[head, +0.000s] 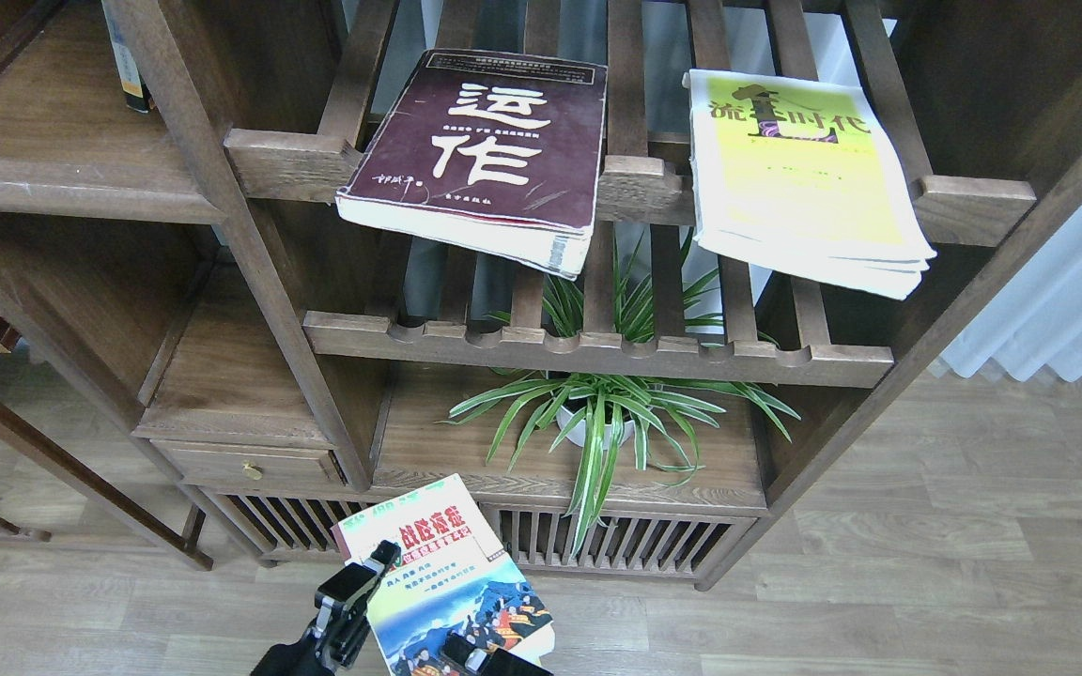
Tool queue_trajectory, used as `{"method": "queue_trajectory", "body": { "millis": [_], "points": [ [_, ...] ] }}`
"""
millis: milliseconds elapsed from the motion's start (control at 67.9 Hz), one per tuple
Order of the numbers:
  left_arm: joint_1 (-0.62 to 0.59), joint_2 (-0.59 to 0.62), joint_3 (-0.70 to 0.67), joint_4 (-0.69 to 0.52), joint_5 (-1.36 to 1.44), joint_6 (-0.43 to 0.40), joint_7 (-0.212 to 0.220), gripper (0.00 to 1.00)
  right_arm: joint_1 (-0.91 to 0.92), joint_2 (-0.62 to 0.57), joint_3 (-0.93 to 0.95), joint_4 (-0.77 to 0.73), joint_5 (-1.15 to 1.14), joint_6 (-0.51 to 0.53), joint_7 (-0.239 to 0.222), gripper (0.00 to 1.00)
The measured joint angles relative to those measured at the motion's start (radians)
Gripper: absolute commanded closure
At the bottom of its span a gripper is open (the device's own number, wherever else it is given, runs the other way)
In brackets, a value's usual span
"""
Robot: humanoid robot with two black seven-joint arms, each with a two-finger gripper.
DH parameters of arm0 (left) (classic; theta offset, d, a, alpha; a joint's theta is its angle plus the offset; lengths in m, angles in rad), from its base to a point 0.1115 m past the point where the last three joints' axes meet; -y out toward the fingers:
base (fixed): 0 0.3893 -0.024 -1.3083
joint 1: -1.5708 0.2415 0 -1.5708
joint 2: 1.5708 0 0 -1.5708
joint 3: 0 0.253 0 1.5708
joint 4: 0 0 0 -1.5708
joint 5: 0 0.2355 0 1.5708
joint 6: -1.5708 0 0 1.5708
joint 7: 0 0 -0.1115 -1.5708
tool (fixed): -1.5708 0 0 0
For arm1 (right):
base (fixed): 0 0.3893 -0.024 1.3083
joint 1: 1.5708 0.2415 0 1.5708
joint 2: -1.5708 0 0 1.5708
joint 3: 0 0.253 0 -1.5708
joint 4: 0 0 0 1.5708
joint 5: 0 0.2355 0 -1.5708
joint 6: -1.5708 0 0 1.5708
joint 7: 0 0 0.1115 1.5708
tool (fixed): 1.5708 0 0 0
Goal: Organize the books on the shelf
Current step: 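Pass the paperback from the right gripper to the left gripper, then carry the paperback with the left gripper toward the shelf beside the plant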
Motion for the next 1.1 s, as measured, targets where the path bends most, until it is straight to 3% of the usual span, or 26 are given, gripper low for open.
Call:
{"method": "queue_trajectory", "body": {
  "millis": [324, 692, 721, 1104],
  "points": [
    [0.115, 0.171, -0.233, -0.188, 0.009, 0.0, 0.019, 0.88, 0.034, -0.001, 0.101, -0.039, 0.015, -0.001, 0.004, 0.03],
    [0.198, 0.256, -0.536, -0.335, 0.023, 0.0, 0.029, 0.88, 0.057, -0.001, 0.212, -0.033, 0.023, -0.001, 0.003, 0.03],
    [0.217, 0.266, -0.606, -0.365, 0.03, 0.0, 0.037, 0.88, 0.058, -0.001, 0.213, -0.032, 0.023, -0.001, 0.002, 0.03],
    [0.234, 0.331, -0.891, -0.406, 0.032, 0.0, 0.051, 0.87, 0.065, -0.001, 0.215, -0.033, 0.024, -0.001, 0.003, 0.03]
  ]
}}
